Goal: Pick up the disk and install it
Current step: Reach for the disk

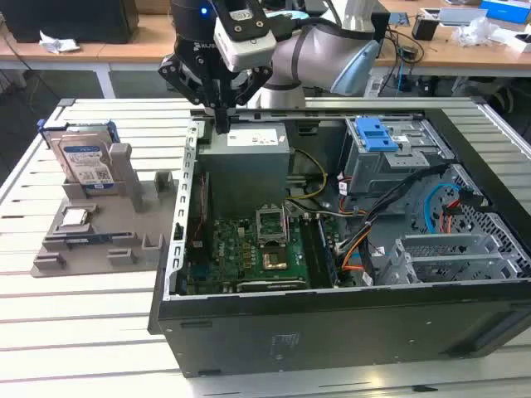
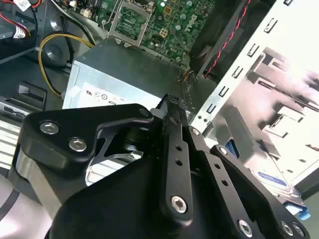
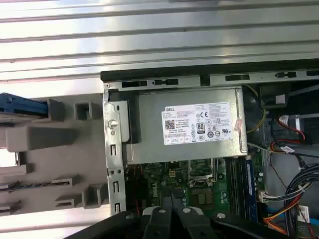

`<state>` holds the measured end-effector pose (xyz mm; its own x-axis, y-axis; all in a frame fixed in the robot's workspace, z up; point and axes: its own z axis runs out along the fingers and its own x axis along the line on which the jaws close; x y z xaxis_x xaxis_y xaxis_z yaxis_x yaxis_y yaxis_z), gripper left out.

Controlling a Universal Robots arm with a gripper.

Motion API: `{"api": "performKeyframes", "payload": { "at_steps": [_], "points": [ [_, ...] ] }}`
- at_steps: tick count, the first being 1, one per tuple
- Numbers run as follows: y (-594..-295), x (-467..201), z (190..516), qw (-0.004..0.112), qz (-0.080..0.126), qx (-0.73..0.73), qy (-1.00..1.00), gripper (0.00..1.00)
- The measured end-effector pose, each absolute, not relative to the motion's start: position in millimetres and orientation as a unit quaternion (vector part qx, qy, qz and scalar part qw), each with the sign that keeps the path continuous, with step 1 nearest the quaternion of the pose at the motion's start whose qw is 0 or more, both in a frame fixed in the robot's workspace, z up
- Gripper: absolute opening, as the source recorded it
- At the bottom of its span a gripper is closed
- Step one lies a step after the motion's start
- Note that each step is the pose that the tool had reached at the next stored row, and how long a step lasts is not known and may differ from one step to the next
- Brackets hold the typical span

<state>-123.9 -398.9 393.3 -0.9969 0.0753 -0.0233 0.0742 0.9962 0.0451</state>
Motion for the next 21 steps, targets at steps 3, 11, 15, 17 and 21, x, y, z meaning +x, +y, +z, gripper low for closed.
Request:
{"api": "performKeyframes", "payload": {
  "at_steps": [3,11,15,17,21],
  "points": [
    [-398.9,-137.3,393.3,0.012,0.022,0.037,0.999,0.11],
    [-398.8,-160.6,393.3,0.012,0.022,0.037,0.999,0.11],
    [-398.8,-169.3,393.3,0.012,0.022,0.037,0.999,0.11],
    [-398.8,-177.4,393.3,0.013,0.022,0.037,0.999,0.11],
    [-398.8,-191.4,393.3,0.012,0.022,0.037,0.999,0.11]
  ]
}}
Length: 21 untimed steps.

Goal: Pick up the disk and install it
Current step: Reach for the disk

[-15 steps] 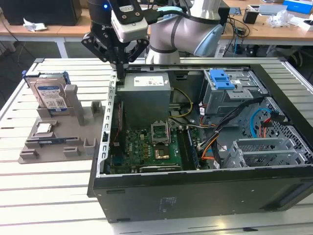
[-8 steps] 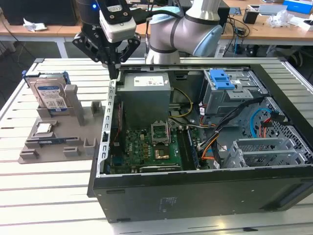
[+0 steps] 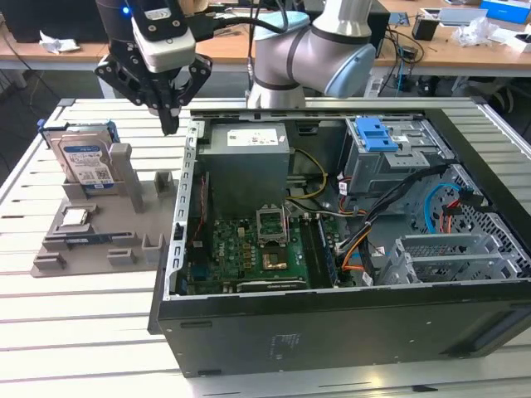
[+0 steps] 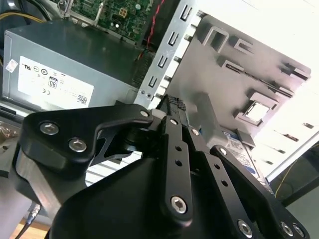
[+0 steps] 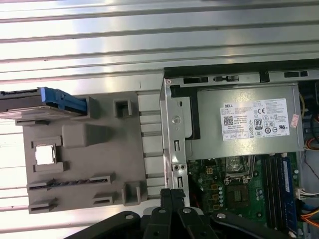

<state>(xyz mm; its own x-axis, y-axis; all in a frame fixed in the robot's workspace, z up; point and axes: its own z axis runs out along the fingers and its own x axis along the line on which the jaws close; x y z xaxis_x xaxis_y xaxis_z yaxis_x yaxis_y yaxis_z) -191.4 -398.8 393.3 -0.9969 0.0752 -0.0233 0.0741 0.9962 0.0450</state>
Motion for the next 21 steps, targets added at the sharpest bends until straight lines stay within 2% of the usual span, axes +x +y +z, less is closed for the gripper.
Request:
{"api": "performKeyframes", "payload": {
  "at_steps": [21],
  "points": [
    [-398.3,-239.0,393.3,0.012,0.022,0.037,0.999,0.11]
  ]
}}
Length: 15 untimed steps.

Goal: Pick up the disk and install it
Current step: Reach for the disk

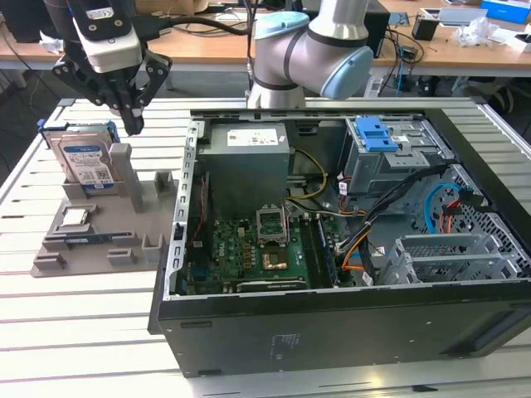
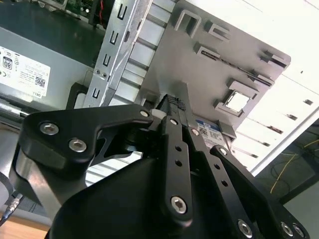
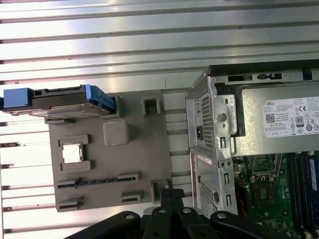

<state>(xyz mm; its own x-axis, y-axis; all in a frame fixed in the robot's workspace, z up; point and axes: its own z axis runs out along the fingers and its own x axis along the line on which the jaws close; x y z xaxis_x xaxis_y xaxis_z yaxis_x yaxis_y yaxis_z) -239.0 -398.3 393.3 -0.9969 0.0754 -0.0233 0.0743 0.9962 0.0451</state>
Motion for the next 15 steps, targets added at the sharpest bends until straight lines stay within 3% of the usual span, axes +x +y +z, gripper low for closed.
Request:
{"api": "performKeyframes", "payload": {
  "at_steps": [15],
  "points": [
    [-396.1,-270.8,393.2,0.012,0.022,0.037,0.999,0.11]
  ]
}}
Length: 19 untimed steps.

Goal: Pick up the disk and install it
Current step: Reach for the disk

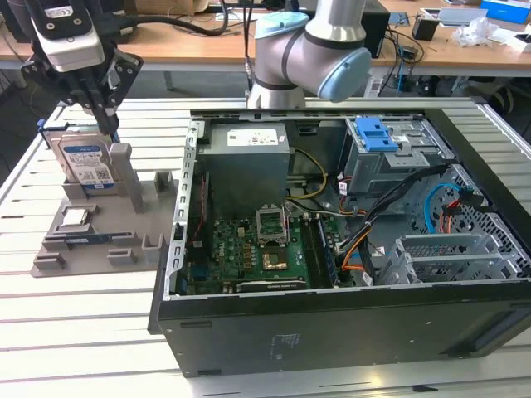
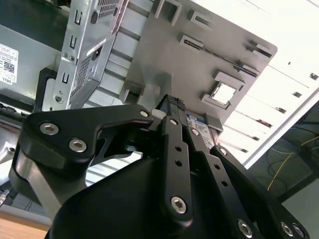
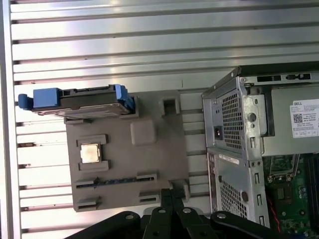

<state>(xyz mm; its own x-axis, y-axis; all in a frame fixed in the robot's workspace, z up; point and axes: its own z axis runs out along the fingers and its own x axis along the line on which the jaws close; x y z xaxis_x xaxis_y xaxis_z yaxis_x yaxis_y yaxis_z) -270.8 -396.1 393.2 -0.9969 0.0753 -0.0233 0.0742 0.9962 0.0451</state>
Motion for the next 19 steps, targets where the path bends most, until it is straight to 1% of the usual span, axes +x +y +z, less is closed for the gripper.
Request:
{"api": "performKeyframes", "payload": {
  "at_steps": [19],
  "points": [
    [-393.7,-303.7,393.2,0.012,0.022,0.037,0.999,0.11]
  ]
}}
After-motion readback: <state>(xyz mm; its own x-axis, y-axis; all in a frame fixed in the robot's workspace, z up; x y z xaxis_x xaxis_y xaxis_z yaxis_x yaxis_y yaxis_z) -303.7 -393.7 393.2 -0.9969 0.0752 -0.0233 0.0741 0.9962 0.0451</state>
